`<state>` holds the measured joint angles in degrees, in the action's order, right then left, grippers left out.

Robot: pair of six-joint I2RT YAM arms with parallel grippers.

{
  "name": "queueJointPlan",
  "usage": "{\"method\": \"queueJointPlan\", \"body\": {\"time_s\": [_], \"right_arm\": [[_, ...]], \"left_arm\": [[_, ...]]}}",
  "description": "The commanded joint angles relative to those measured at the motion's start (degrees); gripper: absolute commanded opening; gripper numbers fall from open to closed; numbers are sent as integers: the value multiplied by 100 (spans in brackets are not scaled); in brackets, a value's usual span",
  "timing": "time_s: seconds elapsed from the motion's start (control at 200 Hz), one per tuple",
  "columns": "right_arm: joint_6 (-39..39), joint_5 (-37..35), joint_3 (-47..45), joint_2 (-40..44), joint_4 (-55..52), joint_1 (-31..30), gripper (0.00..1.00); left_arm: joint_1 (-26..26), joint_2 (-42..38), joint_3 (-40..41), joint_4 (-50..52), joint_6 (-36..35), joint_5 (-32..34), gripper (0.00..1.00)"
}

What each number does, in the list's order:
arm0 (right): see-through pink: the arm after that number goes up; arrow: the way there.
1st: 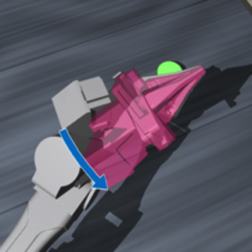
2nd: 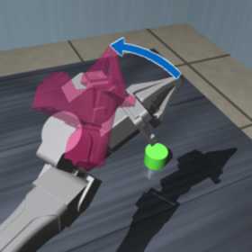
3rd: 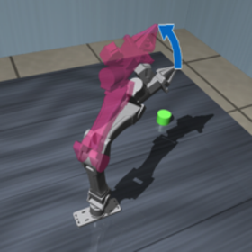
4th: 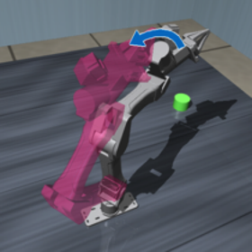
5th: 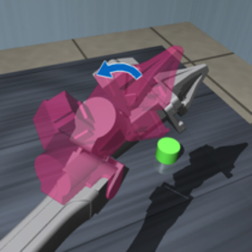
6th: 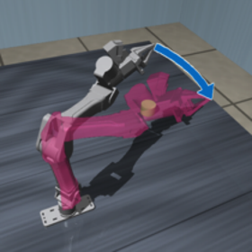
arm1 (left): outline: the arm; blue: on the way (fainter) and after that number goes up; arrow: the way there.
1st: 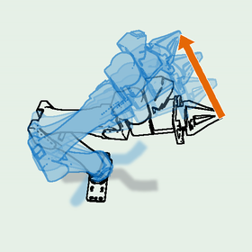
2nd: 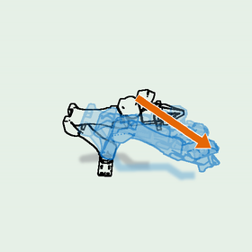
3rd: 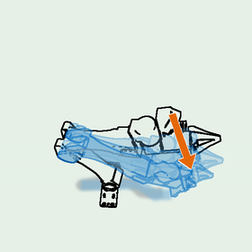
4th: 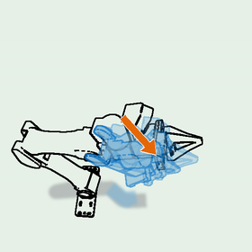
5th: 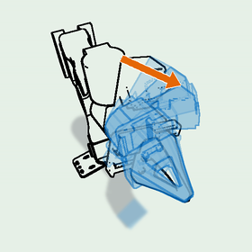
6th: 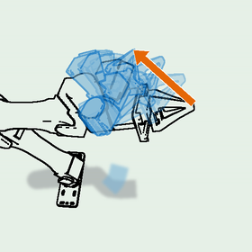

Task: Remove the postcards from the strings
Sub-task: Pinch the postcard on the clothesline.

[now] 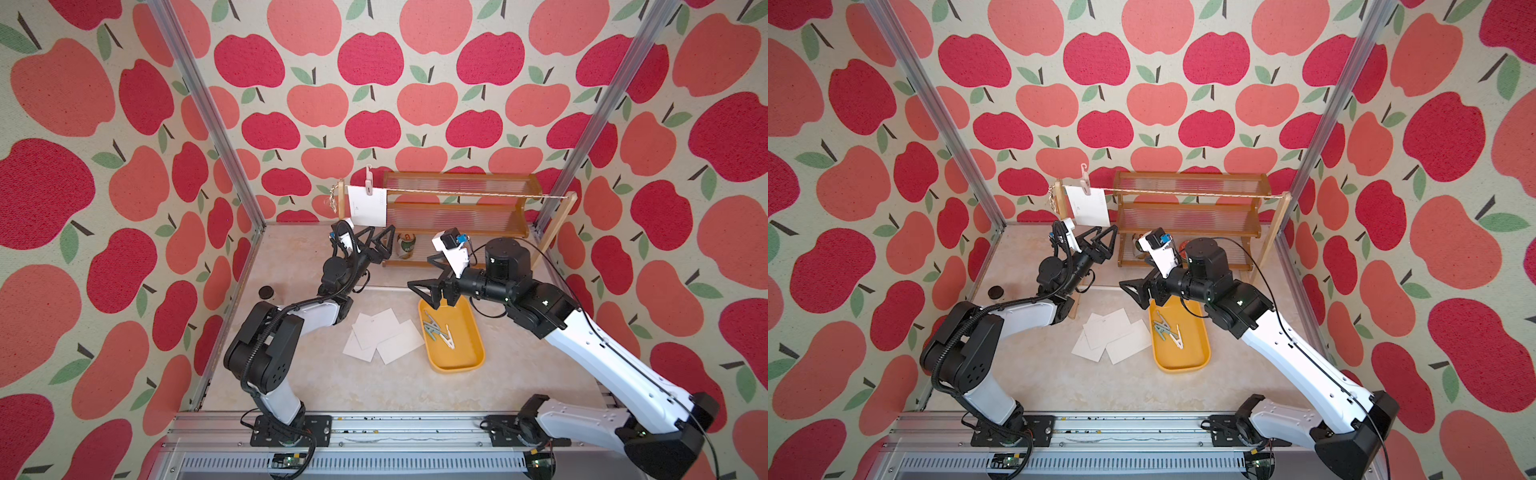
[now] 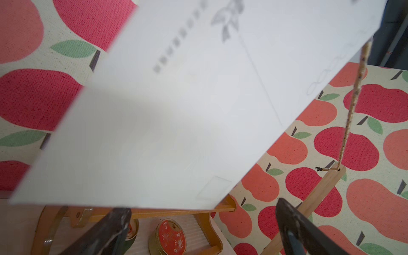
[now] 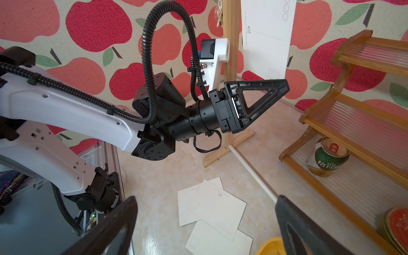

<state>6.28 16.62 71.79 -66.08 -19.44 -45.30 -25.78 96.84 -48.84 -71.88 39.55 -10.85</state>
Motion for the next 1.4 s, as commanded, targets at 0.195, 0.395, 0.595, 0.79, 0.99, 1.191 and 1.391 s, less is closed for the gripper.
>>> {"method": "queueJointPlan", "body": {"time_s": [0.195, 0.395, 0.595, 0.79, 0.99, 1.191, 1.391], "right_arm": [[-99, 61, 195, 37, -121, 30, 99], [-75, 131, 211, -75, -89, 17, 99], [-65, 174, 195, -115, -17, 3, 99], [-100, 205, 256, -195, 15, -5, 99], [-127, 236, 373, -320, 69, -23, 99], [-316, 252, 935, -628, 31, -49, 99], [-462, 125, 2123, -1257, -299, -19, 99]], "left_arm": [[41, 45, -306, -688, 166, -218, 96], [-36, -202, -254, -686, 176, -373, 86], [-87, -496, -67, -580, 246, -338, 77], [-112, -825, 110, -305, 267, -347, 67], [-130, -1081, 446, -229, 318, -293, 49], [-98, -1341, 634, 45, 285, -320, 17], [33, -1569, 565, 502, 276, -507, 0]]}}
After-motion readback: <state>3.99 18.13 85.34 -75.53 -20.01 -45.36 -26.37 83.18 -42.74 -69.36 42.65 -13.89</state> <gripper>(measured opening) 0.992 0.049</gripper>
